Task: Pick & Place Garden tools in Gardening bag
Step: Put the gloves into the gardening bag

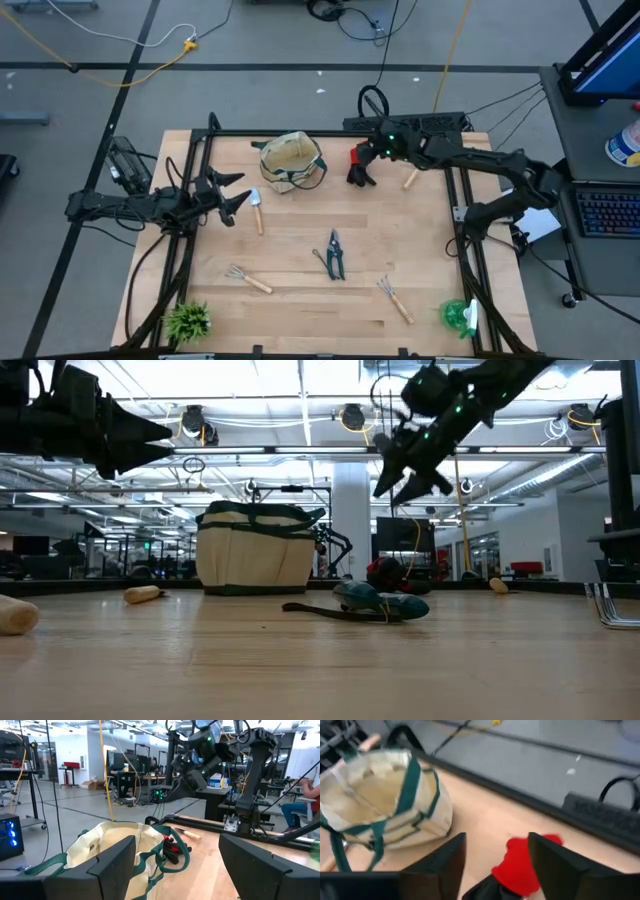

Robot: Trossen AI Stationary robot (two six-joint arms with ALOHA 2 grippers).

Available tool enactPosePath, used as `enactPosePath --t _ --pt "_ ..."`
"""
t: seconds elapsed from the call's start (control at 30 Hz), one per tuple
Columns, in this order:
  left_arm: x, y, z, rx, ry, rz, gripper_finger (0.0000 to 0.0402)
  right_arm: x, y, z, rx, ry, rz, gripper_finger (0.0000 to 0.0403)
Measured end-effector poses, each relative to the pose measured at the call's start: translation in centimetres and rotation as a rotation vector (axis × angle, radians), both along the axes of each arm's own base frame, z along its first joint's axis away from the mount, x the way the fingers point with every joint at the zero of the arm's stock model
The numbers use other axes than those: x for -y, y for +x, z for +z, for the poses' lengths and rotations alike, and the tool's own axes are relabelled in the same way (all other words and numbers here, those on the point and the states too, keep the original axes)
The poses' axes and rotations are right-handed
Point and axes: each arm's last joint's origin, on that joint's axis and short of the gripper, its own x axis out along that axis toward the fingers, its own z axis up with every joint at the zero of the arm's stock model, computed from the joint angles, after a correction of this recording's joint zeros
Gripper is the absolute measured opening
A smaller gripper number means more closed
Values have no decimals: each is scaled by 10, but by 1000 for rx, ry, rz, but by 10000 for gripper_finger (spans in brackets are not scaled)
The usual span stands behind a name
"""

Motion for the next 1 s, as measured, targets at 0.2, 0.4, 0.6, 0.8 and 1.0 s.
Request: enactPosePath --t 0.2,0.4,0.6,0.8,1.0 --pt "-1 0 -3 -38 -2 45 294 17 4 -25 -24 105 -43 271" --pt "-3 -1 -4 -43 -12 115 294 31 6 -27 -8 148 -85 274" --pt "-4 -2 -4 -42 -19 150 294 43 4 -11 19 131 -122 268" --pt "-4 -2 -5 -51 -15 159 294 43 -2 -18 -38 206 -164 268" --pt "-4 -1 -9 -98 -11 159 294 48 8 -37 -58 242 -172 268"
